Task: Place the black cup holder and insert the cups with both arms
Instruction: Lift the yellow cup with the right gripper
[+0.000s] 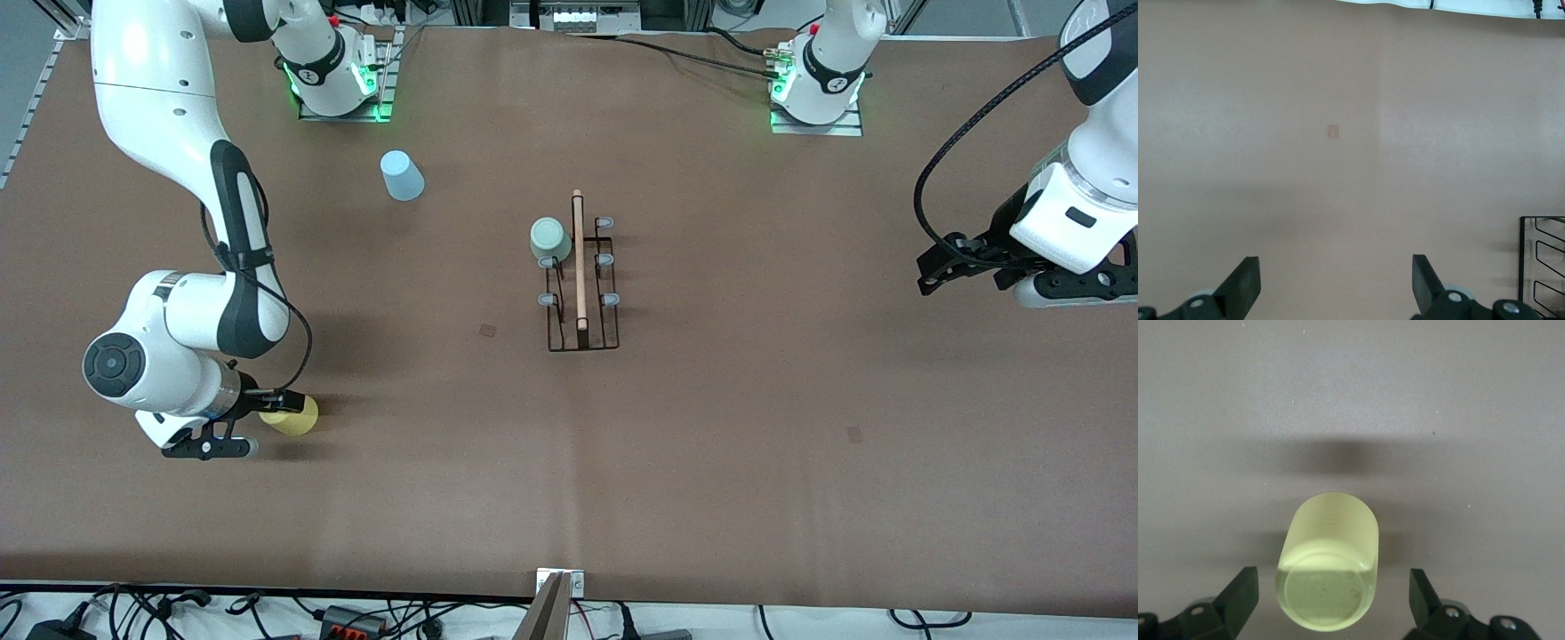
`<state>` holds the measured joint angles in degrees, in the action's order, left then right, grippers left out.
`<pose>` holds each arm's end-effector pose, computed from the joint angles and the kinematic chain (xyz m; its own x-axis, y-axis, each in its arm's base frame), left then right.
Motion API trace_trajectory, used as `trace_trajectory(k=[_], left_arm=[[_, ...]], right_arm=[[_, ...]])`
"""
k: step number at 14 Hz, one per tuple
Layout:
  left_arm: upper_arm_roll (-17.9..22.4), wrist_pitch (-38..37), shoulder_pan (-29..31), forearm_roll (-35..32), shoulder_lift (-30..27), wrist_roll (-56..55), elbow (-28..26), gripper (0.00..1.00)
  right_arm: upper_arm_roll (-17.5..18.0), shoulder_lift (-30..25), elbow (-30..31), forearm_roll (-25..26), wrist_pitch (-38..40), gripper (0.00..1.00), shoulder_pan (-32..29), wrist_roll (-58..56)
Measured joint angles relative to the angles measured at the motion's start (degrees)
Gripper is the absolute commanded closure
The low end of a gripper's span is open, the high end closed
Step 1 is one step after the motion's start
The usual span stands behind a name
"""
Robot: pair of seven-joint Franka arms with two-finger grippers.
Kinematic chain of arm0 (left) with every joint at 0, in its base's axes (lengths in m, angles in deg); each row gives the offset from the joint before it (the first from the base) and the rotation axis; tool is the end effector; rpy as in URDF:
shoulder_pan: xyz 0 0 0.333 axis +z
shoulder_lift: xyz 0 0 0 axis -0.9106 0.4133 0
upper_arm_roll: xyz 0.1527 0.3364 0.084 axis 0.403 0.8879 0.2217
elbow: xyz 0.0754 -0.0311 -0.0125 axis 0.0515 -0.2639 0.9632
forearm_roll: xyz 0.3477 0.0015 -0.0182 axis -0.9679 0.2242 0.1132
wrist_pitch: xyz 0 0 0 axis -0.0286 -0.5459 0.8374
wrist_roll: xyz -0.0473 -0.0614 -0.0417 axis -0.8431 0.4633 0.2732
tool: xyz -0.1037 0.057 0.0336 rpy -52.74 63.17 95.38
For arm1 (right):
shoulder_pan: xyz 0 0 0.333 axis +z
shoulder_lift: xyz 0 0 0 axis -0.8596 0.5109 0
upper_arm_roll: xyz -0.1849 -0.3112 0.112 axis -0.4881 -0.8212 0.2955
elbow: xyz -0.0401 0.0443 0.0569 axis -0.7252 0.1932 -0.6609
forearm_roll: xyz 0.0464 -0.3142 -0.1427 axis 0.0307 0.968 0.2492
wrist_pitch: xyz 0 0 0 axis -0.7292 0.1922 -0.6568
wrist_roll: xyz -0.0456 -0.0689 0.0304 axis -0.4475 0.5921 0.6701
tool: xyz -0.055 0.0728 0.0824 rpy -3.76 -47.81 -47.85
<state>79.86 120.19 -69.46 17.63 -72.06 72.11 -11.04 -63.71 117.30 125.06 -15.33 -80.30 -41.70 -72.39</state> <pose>0.5590 -0.0474 0.6319 0.9912 0.0902 0.0966 0.0900 -0.9959 0.0066 0.7262 0.0454 0.3017 0.9997 0.0214 -0.0087 0.0216 -0.9995 0.0247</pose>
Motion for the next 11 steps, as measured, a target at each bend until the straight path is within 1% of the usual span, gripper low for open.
trace_trajectory(k=[5,8,10,11], left_arm=[[0.0,-1.0,0.0,0.0,-0.1,0.0,0.1,0.00],[0.0,-1.1,0.0,0.0,-0.1,0.0,0.1,0.00],[0.0,-1.2,0.0,0.0,-0.1,0.0,0.1,0.00],[0.0,-1.2,0.0,0.0,-0.1,0.0,0.1,0.00]], right_arm=[[0.3,0.5,-0.1,-0.7,-0.5,0.00,-0.1,-0.7],[0.3,1.7,-0.1,-2.8,-0.9,0.00,-0.1,-1.6],[0.3,2.2,-0.1,-3.3,-1.0,0.00,-0.1,-2.0],[0.4,2.3,-0.1,-3.3,-1.0,0.12,-0.1,-2.1]])
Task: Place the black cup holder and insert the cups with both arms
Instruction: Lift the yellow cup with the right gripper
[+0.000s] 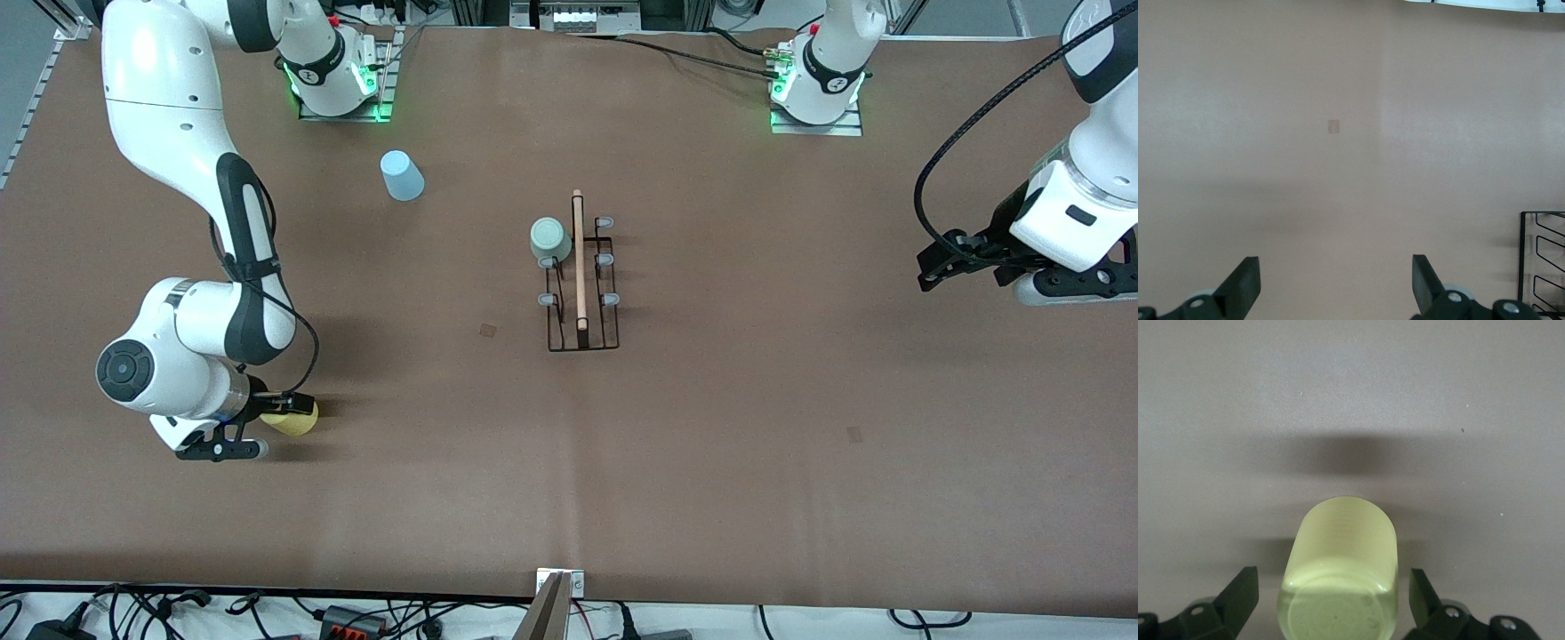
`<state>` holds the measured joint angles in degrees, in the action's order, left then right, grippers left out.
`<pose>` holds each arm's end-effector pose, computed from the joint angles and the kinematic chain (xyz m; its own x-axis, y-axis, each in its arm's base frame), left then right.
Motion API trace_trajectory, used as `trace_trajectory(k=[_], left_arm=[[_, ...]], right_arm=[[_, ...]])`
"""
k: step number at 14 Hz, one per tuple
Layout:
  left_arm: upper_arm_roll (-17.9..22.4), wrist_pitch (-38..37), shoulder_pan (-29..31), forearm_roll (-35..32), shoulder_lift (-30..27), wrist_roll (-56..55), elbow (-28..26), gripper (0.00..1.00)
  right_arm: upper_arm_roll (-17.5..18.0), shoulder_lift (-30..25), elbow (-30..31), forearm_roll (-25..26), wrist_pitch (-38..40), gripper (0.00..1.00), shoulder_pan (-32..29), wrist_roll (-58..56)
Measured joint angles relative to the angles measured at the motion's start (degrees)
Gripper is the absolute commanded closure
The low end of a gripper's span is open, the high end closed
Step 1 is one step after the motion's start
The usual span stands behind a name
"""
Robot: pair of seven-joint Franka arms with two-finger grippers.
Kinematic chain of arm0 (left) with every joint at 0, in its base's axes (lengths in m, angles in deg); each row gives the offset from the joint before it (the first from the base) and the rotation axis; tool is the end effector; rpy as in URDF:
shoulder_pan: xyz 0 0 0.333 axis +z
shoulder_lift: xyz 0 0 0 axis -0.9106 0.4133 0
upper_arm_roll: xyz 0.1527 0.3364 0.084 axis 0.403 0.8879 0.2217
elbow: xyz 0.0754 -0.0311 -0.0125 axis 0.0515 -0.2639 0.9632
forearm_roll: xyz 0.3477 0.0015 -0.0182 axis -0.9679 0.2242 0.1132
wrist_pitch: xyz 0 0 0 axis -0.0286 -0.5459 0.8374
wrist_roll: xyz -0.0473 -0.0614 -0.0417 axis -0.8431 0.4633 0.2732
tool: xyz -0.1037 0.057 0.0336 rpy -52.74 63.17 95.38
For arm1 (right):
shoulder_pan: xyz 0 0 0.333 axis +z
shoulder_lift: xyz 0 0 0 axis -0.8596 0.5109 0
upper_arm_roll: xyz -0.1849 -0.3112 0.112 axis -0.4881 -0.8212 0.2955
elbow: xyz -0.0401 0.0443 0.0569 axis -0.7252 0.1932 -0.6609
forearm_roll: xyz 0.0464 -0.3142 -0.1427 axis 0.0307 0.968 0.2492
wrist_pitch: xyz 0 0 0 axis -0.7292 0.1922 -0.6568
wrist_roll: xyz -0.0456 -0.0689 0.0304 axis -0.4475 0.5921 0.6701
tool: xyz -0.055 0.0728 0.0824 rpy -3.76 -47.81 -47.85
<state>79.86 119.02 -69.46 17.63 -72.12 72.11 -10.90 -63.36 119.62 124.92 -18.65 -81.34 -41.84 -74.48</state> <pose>0.5566 -0.0472 0.6315 0.9927 0.0903 0.0800 0.0903 -0.9959 0.0036 0.7276 0.0494 0.2748 0.9994 0.0277 -0.0220 0.0274 -0.9995 -0.0134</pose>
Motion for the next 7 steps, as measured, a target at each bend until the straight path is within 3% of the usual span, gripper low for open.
trace_trajectory(k=[1,3,6,7], left_arm=[[0.0,0.0,0.0,0.0,0.0,0.0,0.0,0.00],[0.0,0.0,0.0,0.0,0.0,0.0,0.0,0.00],[0.0,-0.1,0.0,0.0,0.0,0.0,0.0,0.00],[0.0,-0.1,0.0,0.0,0.0,0.0,0.0,0.00]], right_arm=[[0.0,0.1,0.0,0.0,0.0,0.35,0.0,-0.2],[0.0,0.1,0.0,0.0,0.0,0.61,0.0,-0.8],[0.1,0.1,-0.7,0.0,0.2,0.76,0.0,-1.3],[0.2,0.0,-1.1,0.0,1.1,0.77,0.2,-1.4]])
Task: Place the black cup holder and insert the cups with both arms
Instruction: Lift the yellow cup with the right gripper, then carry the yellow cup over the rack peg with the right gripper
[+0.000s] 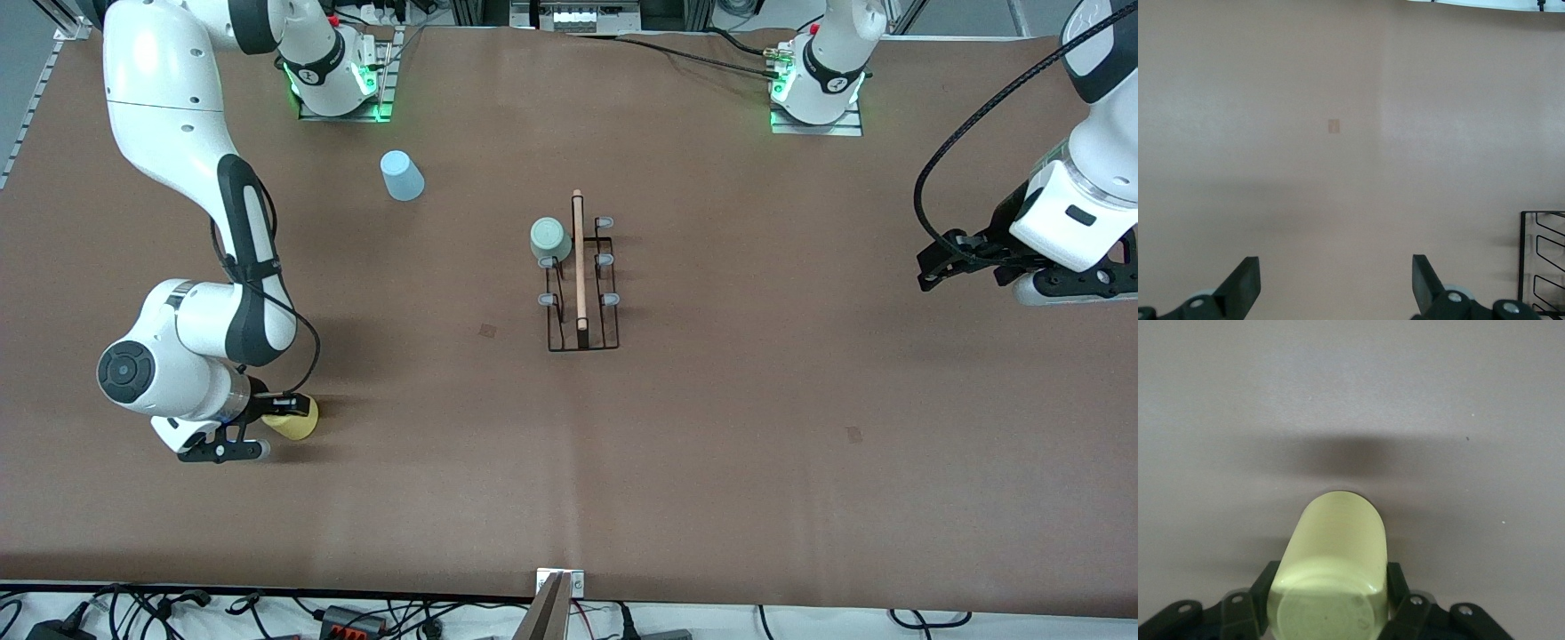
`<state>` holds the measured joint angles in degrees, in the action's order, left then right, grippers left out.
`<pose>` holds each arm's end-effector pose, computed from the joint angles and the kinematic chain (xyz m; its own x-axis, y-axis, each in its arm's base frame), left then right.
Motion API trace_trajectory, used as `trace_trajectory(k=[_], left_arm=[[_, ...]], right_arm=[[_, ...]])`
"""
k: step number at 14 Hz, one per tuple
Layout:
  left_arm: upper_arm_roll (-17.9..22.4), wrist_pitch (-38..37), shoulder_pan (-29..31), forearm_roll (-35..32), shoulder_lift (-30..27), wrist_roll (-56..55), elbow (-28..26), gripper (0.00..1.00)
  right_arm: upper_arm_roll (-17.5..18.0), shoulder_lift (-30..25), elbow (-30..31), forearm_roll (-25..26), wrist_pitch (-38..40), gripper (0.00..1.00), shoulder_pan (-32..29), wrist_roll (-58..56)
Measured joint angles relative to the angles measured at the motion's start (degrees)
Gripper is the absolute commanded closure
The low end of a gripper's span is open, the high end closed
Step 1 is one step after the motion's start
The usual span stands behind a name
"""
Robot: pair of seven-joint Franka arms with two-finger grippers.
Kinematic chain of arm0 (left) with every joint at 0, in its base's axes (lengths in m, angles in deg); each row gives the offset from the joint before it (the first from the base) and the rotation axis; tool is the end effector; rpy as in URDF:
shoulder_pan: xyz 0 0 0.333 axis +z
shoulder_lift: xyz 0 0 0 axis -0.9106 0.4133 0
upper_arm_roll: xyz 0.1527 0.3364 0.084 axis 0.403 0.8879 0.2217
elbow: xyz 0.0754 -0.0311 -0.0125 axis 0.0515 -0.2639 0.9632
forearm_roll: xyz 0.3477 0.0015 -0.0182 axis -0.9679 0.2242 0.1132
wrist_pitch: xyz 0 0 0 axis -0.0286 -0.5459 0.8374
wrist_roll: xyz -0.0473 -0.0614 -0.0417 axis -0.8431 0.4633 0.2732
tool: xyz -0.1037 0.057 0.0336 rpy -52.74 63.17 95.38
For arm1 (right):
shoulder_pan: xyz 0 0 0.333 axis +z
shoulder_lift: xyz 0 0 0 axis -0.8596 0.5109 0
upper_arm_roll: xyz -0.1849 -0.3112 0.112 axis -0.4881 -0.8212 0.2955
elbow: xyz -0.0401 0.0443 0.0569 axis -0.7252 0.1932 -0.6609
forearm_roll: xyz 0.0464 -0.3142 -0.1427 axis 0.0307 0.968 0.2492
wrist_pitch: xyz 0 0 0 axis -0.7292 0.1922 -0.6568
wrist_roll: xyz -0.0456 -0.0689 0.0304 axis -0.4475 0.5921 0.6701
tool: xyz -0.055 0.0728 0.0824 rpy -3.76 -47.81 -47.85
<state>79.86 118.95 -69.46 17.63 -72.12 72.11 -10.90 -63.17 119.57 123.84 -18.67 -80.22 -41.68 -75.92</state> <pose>0.5564 -0.0471 0.6314 0.9928 0.0903 0.0788 0.0903 -0.9959 0.0034 0.7297 0.0558 0.2808 0.9978 0.0626 -0.0223 0.0622 -0.9979 -0.0205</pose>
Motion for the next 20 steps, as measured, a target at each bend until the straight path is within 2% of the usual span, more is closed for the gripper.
trace_trajectory(k=[2,4,7,10,16,20], left_arm=[[0.0,0.0,0.0,0.0,0.0,0.0,0.0,0.00],[0.0,0.0,0.0,0.0,0.0,0.0,0.0,0.00],[0.0,0.0,0.0,0.0,0.0,0.0,0.0,0.00],[-0.1,-0.1,0.0,0.0,0.1,0.0,0.0,0.00],[-0.2,-0.1,0.0,0.0,0.1,0.0,0.0,0.00],[-0.3,-0.2,0.0,0.0,0.3,0.0,0.0,0.00]], right_arm=[[0.3,-0.9,-2.2,0.0,4.7,0.77,1.1,0.0],[0.6,-2.2,-7.5,-0.7,11.0,0.77,3.2,0.0],[0.7,-3.8,-13.7,-4.5,17.6,0.77,6.8,0.7],[0.7,-3.8,-14.5,-5.3,19.6,0.77,12.9,7.0],[1.0,-5.6,-15.2,-5.8,20.8,0.77,25.1,29.5],[1.0,-5.6,-15.2,-5.8,20.8,0.77,30.3,36.6]])
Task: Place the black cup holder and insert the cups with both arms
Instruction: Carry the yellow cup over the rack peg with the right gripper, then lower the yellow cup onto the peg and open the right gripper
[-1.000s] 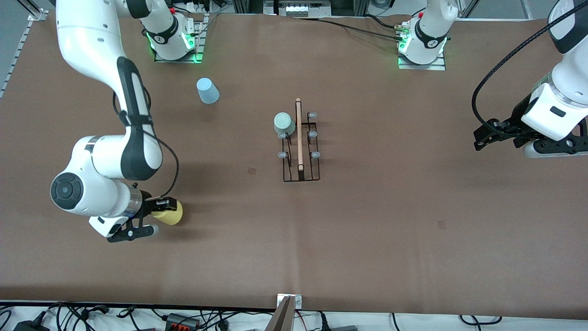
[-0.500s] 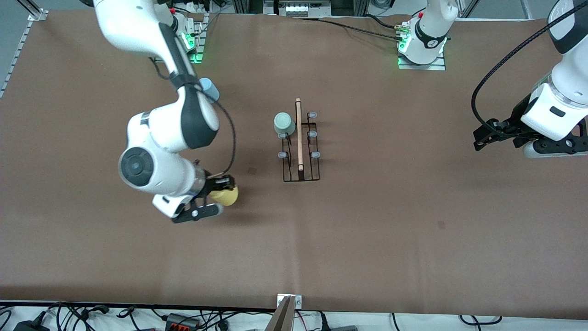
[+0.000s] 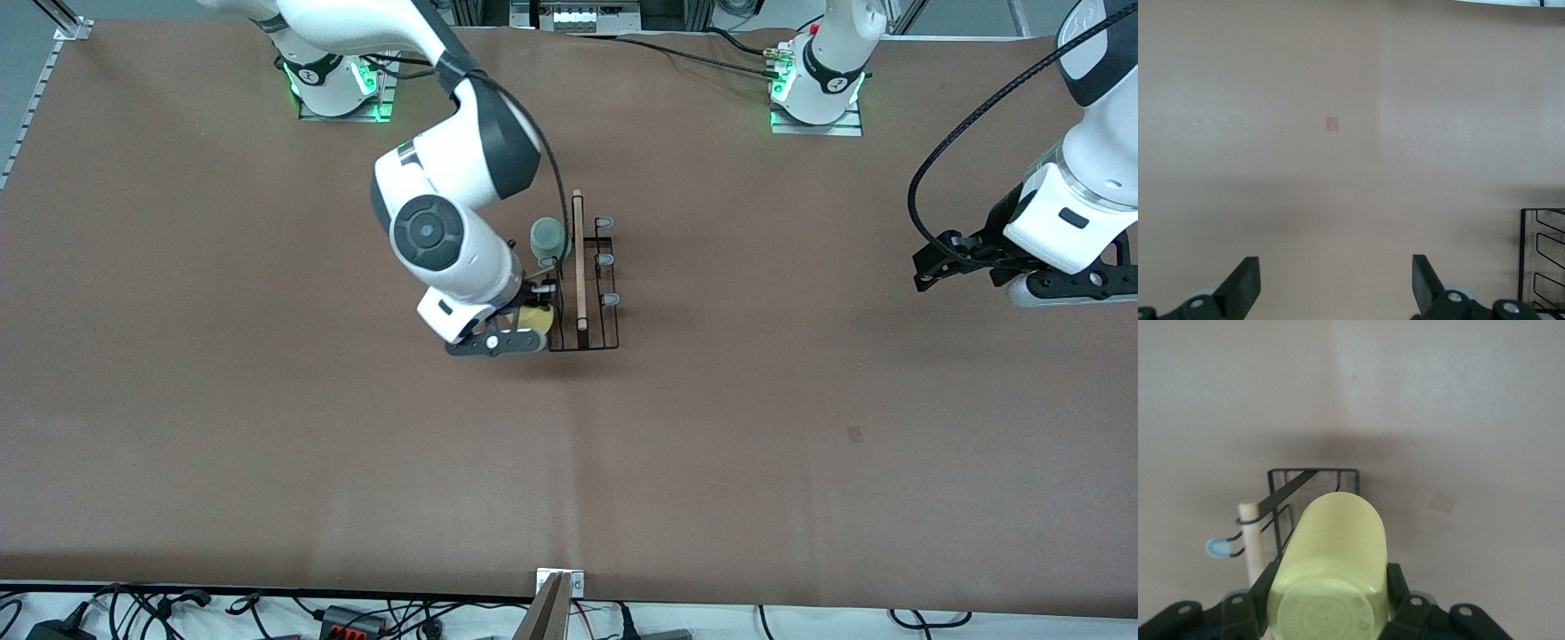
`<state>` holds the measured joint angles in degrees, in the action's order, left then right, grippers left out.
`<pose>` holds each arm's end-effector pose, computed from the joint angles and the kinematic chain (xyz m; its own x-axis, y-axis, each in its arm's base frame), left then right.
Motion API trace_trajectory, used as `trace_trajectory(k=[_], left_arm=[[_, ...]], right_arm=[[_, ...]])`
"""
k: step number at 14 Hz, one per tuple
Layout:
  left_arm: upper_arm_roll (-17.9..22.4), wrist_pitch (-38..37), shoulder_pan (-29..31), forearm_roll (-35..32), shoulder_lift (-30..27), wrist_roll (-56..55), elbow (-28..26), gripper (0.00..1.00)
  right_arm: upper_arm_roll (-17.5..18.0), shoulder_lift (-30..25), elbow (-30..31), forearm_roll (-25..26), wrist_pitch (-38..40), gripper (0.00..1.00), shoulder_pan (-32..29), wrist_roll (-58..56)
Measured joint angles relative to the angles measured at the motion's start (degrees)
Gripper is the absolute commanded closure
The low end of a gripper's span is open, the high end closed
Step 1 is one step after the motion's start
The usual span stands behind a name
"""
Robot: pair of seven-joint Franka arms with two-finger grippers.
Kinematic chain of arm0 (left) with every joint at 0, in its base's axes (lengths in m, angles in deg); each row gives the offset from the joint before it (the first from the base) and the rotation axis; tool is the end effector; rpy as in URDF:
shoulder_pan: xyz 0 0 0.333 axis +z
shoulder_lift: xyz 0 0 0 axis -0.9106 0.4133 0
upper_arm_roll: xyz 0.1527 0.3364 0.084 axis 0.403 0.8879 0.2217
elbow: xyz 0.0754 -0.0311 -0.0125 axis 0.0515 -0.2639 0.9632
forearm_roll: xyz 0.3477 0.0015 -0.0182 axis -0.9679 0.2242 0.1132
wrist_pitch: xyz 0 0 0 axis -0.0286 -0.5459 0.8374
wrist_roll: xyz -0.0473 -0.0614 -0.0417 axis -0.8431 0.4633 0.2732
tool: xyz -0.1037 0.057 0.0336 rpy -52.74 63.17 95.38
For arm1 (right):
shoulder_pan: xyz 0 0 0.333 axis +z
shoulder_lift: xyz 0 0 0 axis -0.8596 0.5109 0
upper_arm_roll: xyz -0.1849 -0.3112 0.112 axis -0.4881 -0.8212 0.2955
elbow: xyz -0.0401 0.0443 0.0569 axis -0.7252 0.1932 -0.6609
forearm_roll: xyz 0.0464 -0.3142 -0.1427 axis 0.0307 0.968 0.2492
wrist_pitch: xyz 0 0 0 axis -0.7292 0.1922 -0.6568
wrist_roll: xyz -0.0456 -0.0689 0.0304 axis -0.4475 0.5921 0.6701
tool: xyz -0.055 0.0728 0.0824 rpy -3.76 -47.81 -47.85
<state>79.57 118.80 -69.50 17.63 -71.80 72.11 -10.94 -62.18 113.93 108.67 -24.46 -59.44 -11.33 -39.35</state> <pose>0.5575 -0.0503 0.6277 0.9940 0.0846 0.0700 0.0846 -0.9964 0.0024 0.5774 0.4629 0.4304 0.9910 0.0339 -0.1298 0.0136 -0.9880 -0.1538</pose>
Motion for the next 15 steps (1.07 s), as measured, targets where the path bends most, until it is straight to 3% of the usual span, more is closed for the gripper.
trace_trajectory(k=[15], left_arm=[[0.0,0.0,-0.4,0.0,0.2,0.0,0.0,0.00]], right_arm=[[-0.3,2.4,1.7,0.0,-0.6,0.77,1.6,2.3]])
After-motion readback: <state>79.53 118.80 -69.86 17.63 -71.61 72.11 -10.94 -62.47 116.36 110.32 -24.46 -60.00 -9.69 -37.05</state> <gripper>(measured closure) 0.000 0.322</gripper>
